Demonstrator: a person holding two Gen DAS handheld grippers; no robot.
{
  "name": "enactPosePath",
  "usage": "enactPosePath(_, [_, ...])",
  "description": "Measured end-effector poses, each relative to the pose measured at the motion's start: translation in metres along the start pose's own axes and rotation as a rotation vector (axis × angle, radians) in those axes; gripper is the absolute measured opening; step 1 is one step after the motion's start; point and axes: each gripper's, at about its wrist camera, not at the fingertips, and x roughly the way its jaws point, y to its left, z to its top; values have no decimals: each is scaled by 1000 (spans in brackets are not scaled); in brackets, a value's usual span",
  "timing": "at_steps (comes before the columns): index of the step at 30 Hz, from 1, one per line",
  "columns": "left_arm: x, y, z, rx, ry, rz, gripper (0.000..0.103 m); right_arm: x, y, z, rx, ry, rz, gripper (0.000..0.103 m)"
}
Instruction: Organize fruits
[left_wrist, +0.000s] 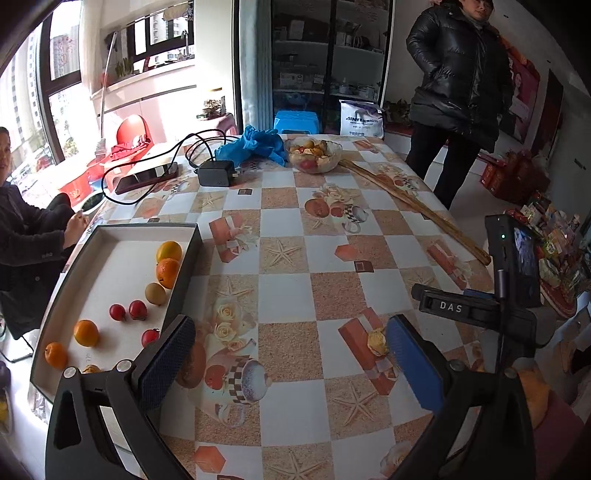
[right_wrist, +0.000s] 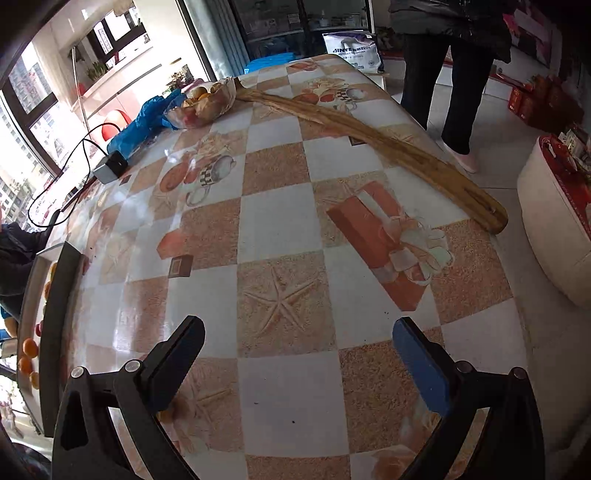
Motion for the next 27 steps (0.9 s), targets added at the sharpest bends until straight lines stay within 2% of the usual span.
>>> enactPosePath(3, [36, -8, -1, -27, 55, 40, 103, 5, 1, -7, -49, -46, -59, 103])
enactPosePath(7, [81, -8, -15, -70, 110, 113, 103, 9, 7, -10, -106, -46, -119, 103])
enactPosePath(8, [90, -6, -18, -81, 120, 128, 103, 8, 9, -13, -124, -73, -118, 103])
enactPosePath(13, [116, 3, -34, -144, 169, 110, 103, 8, 8, -16, -115, -96, -113, 103])
enactPosePath(15, [115, -1, -38, -103, 129, 147, 103, 8, 9, -16, -111, -100, -119, 103])
enactPosePath(19, [112, -1, -42, -106, 92, 137, 103, 7, 10, -16, -107, -106, -121, 103])
enactPosePath(27, [111, 0, -43, -109, 83, 130, 103, 7, 10, -16, -108, -105, -120, 103])
